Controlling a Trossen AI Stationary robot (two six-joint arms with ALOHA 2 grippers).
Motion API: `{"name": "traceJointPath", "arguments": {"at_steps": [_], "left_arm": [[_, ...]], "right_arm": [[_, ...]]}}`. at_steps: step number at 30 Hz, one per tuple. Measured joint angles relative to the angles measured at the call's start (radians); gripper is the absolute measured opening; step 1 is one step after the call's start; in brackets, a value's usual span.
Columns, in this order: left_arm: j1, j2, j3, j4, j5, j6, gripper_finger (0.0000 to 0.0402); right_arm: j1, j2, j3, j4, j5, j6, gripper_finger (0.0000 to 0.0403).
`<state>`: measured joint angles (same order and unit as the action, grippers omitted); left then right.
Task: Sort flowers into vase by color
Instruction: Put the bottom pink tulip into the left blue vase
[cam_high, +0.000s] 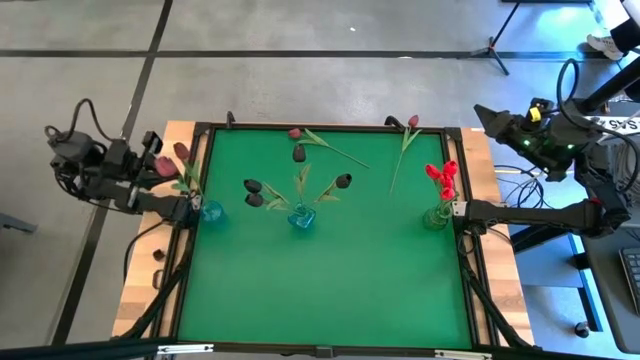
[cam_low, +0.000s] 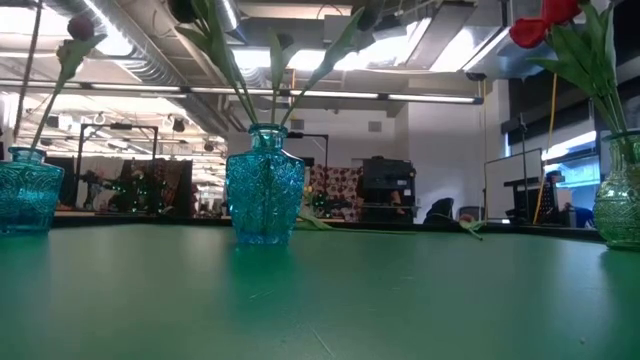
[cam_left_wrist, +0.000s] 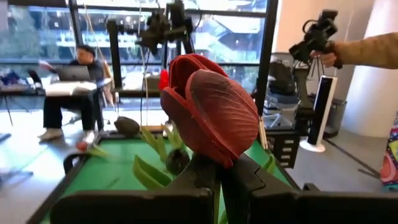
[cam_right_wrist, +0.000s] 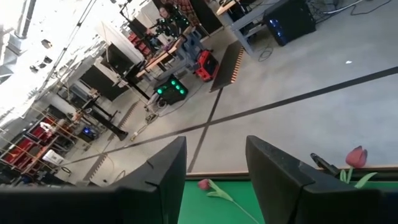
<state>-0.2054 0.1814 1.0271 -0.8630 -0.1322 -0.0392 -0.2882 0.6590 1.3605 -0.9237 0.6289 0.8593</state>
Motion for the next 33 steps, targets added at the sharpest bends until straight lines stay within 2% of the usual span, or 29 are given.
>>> {"name": "traceJointPath", "arguments": {"at_steps": [4,12,20,26,33], "left_arm": [[0.0,0.0,0.0,-0.047,-0.008,-0.013,0.0004],[0.0,0.0,0.0,-0.002,-0.043,-0.01,0.0004],[0.0,0.0,-0.024,-0.025,-0.088,-0.009,0.0005],[0.0,0.001,-0.079,0.027,-0.136,-0.011,0.0005],[0.0,0.001,-0.084,0.07,-0.147,0.001,0.0005]], "right_arm": [[0.0,0.0,0.0,-0.003,0.0,0.0,0.0165],[0.0,0.0,0.0,-0.002,0.0,0.0,0.0165],[0.0,0.0,0.0,-0.002,0.0,0.0,0.0165],[0.0,0.0,0.0,-0.002,0.0,0.0,0.0165],[0.0,0.0,0.0,-0.002,-0.01,0.0,0.0165]]}}
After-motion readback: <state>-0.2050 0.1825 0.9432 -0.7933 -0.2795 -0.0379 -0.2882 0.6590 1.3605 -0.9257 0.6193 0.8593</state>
